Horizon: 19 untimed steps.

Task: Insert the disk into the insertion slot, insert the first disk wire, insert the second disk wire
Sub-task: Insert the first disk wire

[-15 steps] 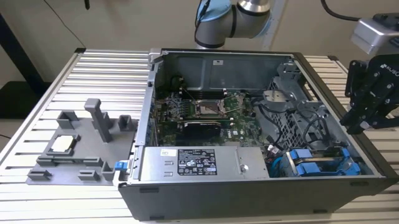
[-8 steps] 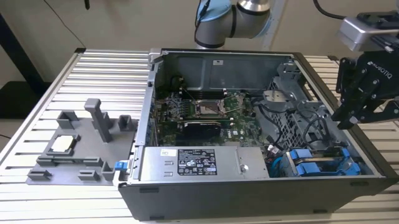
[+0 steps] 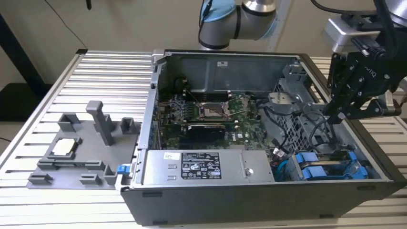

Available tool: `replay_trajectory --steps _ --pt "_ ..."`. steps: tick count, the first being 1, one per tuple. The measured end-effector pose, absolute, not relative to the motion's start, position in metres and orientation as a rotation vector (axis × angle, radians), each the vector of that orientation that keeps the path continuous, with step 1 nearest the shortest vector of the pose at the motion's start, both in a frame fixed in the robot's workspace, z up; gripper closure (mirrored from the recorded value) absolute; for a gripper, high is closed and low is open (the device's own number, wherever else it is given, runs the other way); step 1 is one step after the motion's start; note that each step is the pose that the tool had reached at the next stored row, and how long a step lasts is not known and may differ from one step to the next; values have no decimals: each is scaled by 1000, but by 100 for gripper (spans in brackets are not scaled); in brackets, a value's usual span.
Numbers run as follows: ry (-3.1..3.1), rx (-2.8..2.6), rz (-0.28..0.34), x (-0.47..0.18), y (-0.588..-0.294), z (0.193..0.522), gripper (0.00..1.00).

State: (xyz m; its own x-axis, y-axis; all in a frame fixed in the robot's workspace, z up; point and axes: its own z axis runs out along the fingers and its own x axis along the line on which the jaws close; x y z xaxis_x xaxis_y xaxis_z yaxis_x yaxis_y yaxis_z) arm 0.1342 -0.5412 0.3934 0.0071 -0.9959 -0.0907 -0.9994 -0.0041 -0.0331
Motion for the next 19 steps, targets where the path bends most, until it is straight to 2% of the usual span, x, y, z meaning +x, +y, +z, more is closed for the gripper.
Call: replay_trajectory --steps 2,9,19 --pt "2136 -2148 88 129 -541 393 73" --pt "2050 -2229 97 126 -541 393 73" --pt "2016 -2212 39 98 -539 393 73"
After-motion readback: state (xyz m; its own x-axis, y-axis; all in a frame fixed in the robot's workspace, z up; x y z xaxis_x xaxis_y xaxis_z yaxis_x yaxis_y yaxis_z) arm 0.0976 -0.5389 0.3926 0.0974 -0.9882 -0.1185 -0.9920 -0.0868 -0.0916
